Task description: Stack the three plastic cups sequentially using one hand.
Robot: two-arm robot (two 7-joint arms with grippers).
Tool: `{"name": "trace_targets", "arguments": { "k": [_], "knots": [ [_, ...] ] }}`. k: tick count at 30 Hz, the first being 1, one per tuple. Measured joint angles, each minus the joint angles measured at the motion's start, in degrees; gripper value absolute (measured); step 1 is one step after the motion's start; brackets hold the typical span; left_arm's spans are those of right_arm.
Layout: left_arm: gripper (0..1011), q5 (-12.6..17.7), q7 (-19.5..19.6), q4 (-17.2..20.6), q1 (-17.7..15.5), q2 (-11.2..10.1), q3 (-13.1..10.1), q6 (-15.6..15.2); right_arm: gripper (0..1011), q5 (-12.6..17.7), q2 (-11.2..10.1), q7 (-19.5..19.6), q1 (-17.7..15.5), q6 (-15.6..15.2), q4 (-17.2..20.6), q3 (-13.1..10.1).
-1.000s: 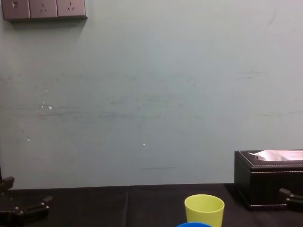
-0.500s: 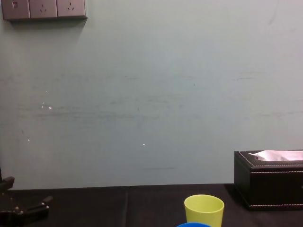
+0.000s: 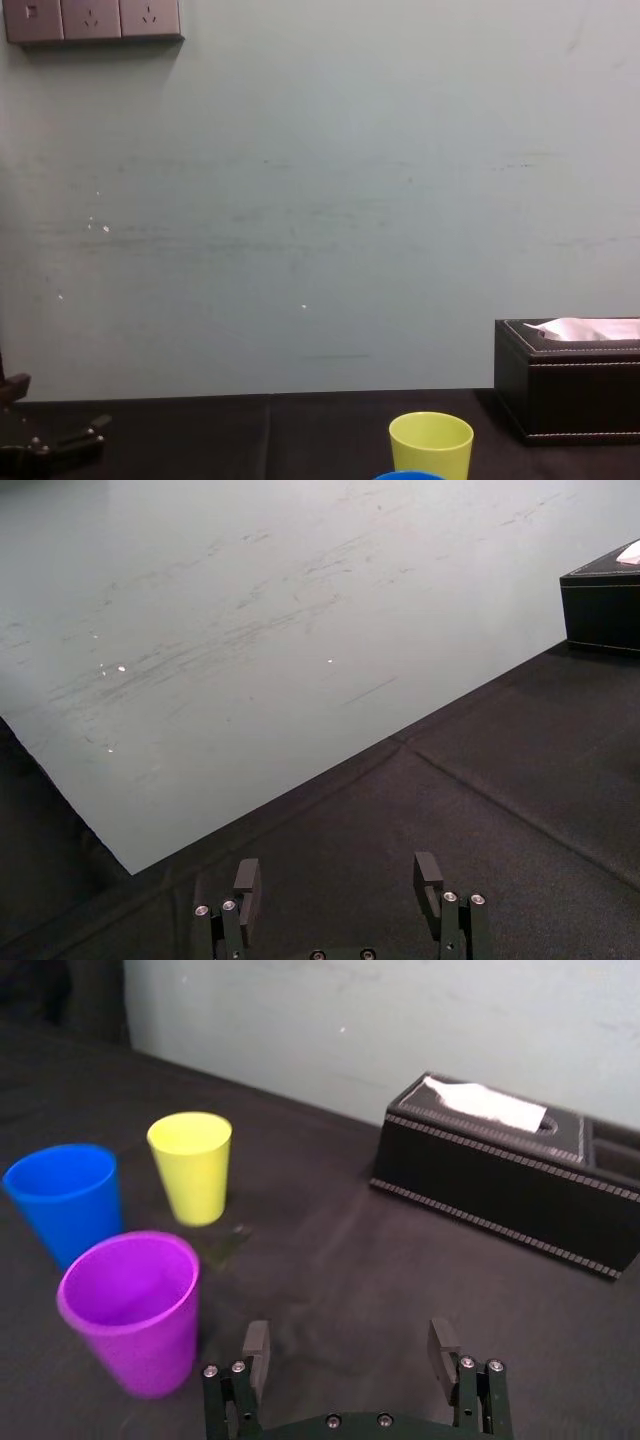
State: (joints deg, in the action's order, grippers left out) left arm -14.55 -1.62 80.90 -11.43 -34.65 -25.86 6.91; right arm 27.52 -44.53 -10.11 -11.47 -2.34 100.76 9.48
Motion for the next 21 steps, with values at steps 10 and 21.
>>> {"name": "trace_targets", "arguments": {
  "k": [10,21],
  "knots": [
    [1000,0.0,0.0,0.0,0.0,0.0,0.0,0.0,1004,0.8,-0.4,-2.7,-4.8,-0.1,1.8,-2.7],
    [1000,0.0,0.0,0.0,0.0,0.0,0.0,0.0,1004,0.5,-0.6,-5.5,-8.7,1.5,3.4,-4.8]
  ]
}}
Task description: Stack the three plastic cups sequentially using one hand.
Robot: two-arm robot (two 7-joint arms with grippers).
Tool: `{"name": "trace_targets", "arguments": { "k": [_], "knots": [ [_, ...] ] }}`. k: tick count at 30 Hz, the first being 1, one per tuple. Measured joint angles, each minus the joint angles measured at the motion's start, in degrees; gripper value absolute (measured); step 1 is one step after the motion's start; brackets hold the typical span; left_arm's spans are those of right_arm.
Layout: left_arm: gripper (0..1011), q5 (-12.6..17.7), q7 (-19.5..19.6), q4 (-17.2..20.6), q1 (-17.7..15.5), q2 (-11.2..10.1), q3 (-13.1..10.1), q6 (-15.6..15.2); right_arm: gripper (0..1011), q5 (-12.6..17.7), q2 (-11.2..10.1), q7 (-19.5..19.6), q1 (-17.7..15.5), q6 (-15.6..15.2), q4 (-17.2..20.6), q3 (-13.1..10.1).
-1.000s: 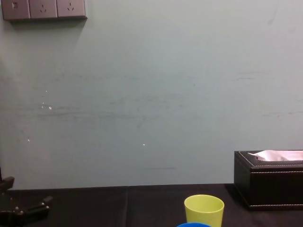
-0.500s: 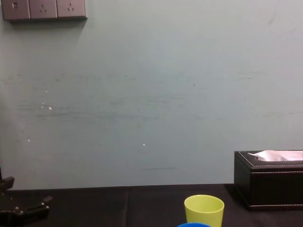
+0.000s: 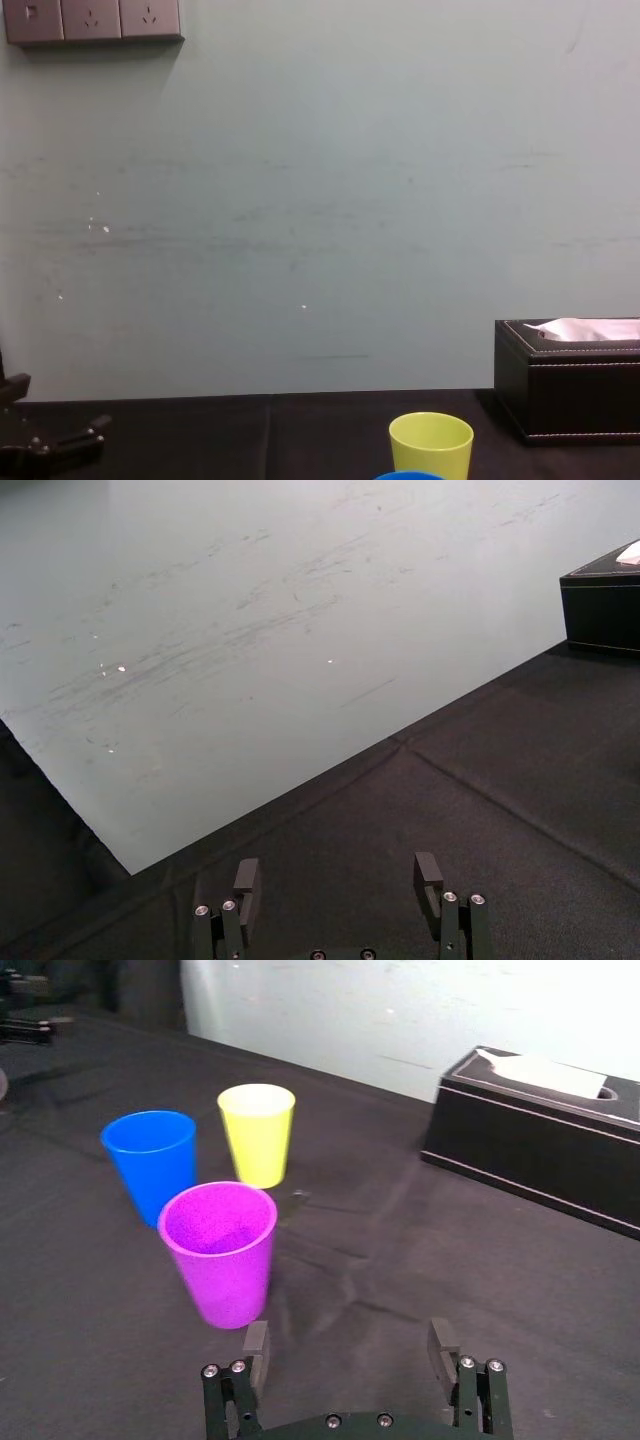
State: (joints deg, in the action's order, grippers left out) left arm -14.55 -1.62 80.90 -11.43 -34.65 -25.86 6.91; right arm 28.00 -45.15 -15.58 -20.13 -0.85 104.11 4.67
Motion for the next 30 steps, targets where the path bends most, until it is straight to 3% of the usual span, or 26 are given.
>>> {"name": "trace_targets", "arguments": {
  "k": [14,24,30],
  "knots": [
    [1000,0.0,0.0,0.0,0.0,0.0,0.0,0.0,1004,-3.0,0.8,-4.0,-0.2,1.8,0.1,1.0],
    [1001,0.0,0.0,0.0,0.0,0.0,0.0,0.0,1004,-8.0,4.0,-5.1,3.1,2.6,-1.9,5.1],
    [1000,0.0,0.0,0.0,0.0,0.0,0.0,0.0,1004,-9.9,5.9,-4.8,4.4,2.3,-2.8,6.0]
  ]
}}
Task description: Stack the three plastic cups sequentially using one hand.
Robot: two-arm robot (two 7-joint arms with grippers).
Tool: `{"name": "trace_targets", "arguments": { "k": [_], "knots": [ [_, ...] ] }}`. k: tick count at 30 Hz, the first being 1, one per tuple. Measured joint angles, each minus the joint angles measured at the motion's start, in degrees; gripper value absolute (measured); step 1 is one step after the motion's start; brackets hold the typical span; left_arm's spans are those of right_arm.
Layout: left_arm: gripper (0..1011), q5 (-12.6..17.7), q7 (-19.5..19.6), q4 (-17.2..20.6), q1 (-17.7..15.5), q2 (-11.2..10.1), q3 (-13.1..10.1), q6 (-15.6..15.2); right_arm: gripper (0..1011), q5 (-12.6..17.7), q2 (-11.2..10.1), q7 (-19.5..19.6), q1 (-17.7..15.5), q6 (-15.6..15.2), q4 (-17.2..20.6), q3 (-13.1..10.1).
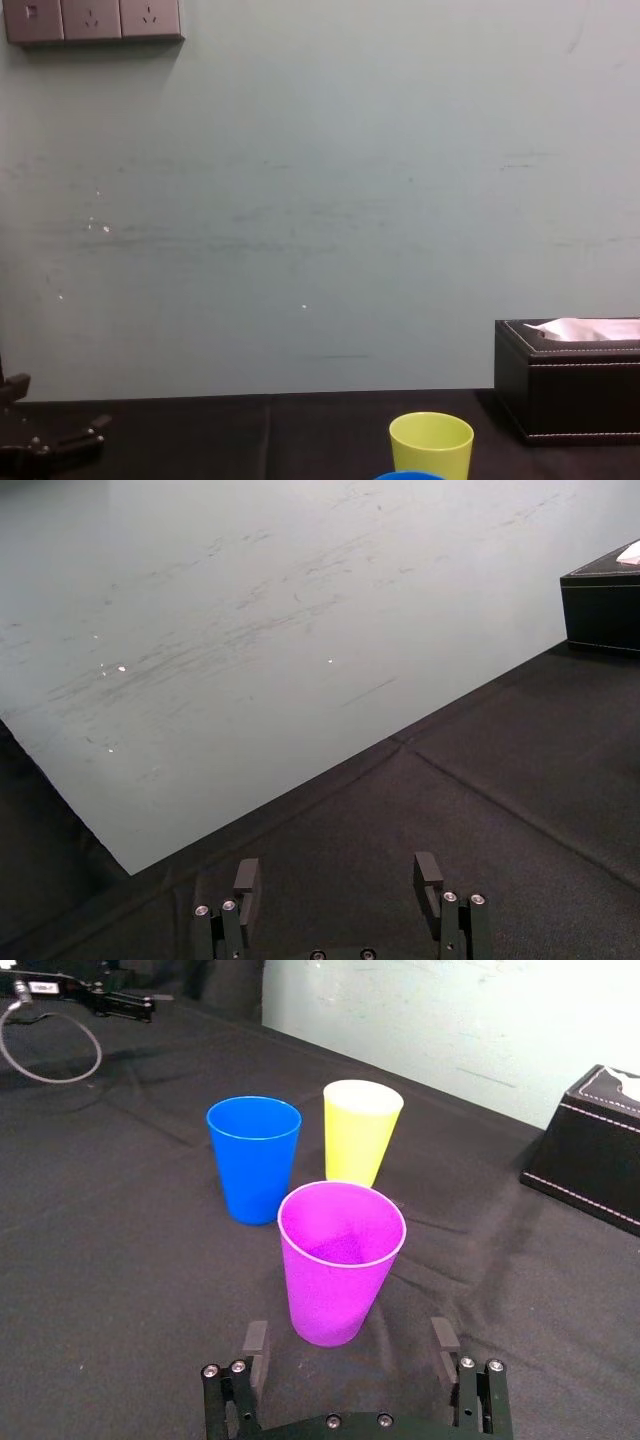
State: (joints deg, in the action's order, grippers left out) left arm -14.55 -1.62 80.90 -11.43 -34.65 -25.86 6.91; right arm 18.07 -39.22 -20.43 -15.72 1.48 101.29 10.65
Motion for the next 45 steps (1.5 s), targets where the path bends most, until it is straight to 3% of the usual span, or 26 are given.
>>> {"name": "trace_targets", "arguments": {
  "k": [9,22,32,45],
  "knots": [
    [1000,0.0,0.0,0.0,0.0,0.0,0.0,0.0,1004,1.9,3.0,-0.8,1.4,-2.5,-0.8,-0.4],
    [1000,0.0,0.0,0.0,0.0,0.0,0.0,0.0,1004,1.1,6.6,-0.7,4.4,-5.4,-2.1,0.5],
    [1000,0.0,0.0,0.0,0.0,0.0,0.0,0.0,1004,0.6,8.4,0.1,5.8,-6.8,-3.4,0.7],
    [1000,0.0,0.0,0.0,0.0,0.0,0.0,0.0,1004,1.0,9.0,-0.7,6.6,-7.0,-3.5,1.1]
  ]
}}
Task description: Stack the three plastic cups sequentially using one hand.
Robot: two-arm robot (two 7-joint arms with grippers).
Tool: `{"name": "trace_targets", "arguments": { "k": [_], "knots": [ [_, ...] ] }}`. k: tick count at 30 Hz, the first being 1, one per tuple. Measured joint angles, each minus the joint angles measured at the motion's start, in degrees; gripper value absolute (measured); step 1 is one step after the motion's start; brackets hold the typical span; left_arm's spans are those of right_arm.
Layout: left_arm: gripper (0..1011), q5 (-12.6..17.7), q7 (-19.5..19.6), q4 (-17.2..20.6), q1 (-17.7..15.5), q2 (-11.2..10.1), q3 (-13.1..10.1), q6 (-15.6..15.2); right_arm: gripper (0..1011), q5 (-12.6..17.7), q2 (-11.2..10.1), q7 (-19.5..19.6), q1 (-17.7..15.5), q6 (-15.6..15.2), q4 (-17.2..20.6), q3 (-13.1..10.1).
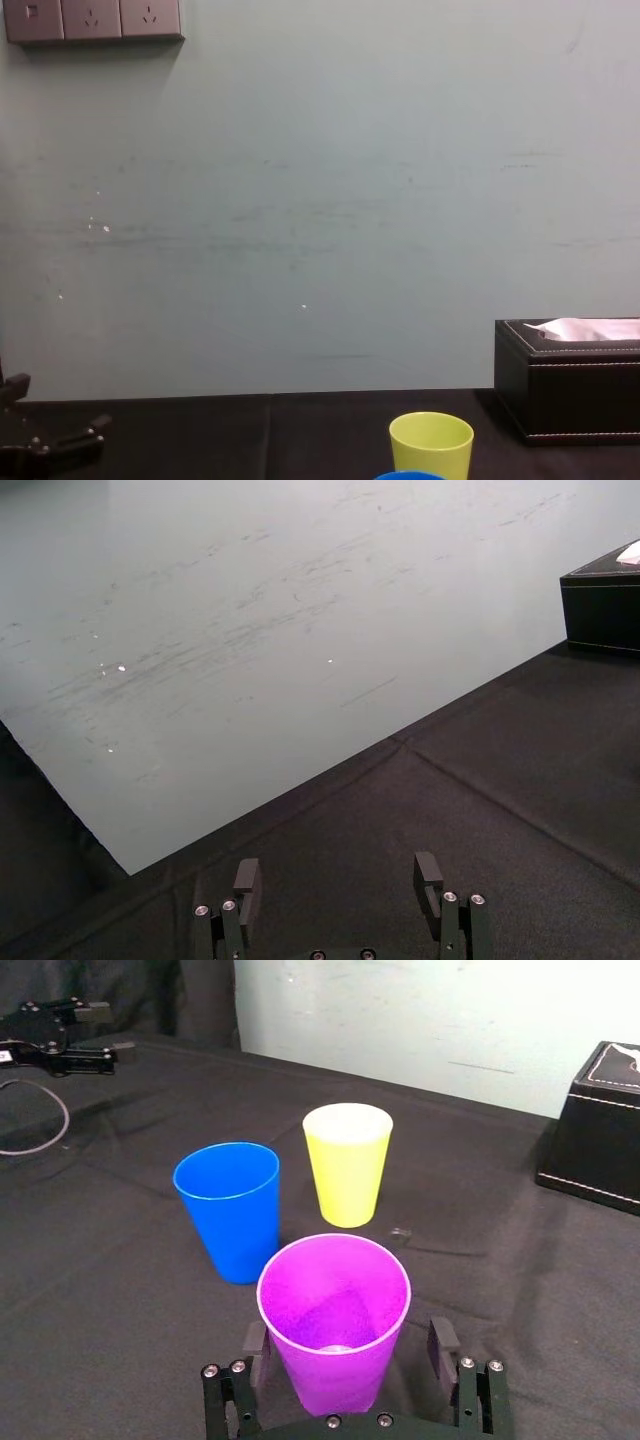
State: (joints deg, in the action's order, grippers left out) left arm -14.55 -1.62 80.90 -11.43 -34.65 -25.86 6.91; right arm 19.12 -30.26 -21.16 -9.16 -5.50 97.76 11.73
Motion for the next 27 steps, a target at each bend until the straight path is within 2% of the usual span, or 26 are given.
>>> {"name": "trace_targets", "arguments": {
  "k": [27],
  "knots": [
    [1000,0.0,0.0,0.0,0.0,0.0,0.0,0.0,1004,0.2,1.8,-0.2,3.2,0.3,-2.9,2.1]
  ]
}}
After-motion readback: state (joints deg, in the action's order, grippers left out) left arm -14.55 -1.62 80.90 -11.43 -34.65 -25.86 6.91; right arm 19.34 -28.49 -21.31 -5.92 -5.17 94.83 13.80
